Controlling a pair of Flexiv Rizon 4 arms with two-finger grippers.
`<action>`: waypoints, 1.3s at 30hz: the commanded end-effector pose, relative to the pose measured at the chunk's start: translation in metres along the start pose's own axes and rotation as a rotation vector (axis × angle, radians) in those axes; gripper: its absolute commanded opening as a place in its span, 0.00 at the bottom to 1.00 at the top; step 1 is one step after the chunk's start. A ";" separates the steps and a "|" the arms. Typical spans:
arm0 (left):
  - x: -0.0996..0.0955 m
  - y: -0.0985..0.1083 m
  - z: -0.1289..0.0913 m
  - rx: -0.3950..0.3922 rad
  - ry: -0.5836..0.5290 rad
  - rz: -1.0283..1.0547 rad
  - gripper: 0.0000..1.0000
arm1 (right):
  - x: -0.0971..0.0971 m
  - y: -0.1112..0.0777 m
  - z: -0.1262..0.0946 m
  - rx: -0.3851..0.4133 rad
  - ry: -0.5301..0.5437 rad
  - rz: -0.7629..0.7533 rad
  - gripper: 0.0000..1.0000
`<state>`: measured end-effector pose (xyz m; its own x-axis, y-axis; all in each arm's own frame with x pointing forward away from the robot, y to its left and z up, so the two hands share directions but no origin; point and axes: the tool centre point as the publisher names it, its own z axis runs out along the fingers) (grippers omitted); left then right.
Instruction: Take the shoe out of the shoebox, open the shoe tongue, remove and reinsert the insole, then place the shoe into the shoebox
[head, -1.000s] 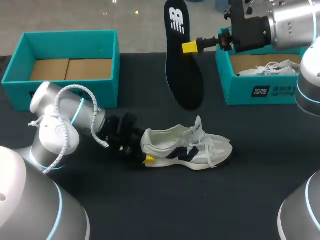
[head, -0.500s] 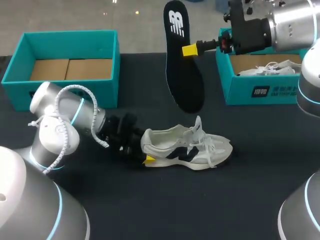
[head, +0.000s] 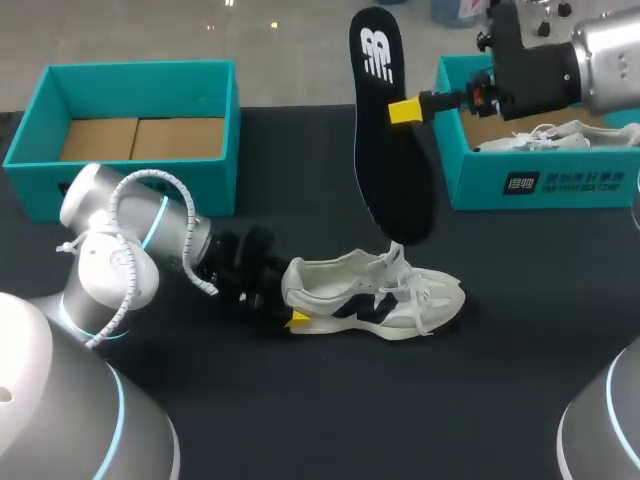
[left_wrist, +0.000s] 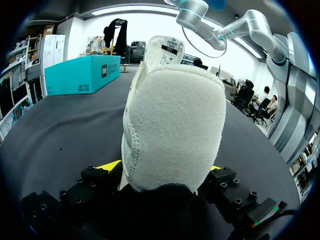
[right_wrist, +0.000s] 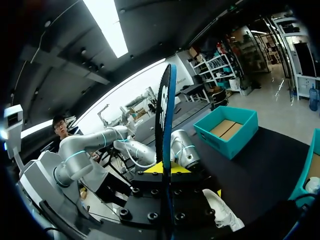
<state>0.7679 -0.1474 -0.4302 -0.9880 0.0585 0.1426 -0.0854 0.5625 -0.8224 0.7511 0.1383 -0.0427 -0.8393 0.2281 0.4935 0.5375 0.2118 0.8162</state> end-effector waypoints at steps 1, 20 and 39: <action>-0.001 0.002 0.001 -0.001 0.000 0.000 0.00 | 0.018 -0.010 -0.015 -0.009 -0.043 0.002 0.00; -0.001 0.002 0.001 -0.001 0.000 0.000 0.00 | 0.065 -0.038 -0.042 0.024 -0.096 0.040 0.00; -0.001 0.002 0.001 -0.001 0.000 0.000 0.00 | 0.079 -0.051 -0.054 0.003 -0.104 0.061 0.00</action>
<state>0.7679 -0.1474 -0.4302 -0.9880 0.0585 0.1427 -0.0854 0.5626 -0.8223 0.6547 0.0954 -0.0249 -0.7924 0.3461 0.5023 0.5874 0.2111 0.7813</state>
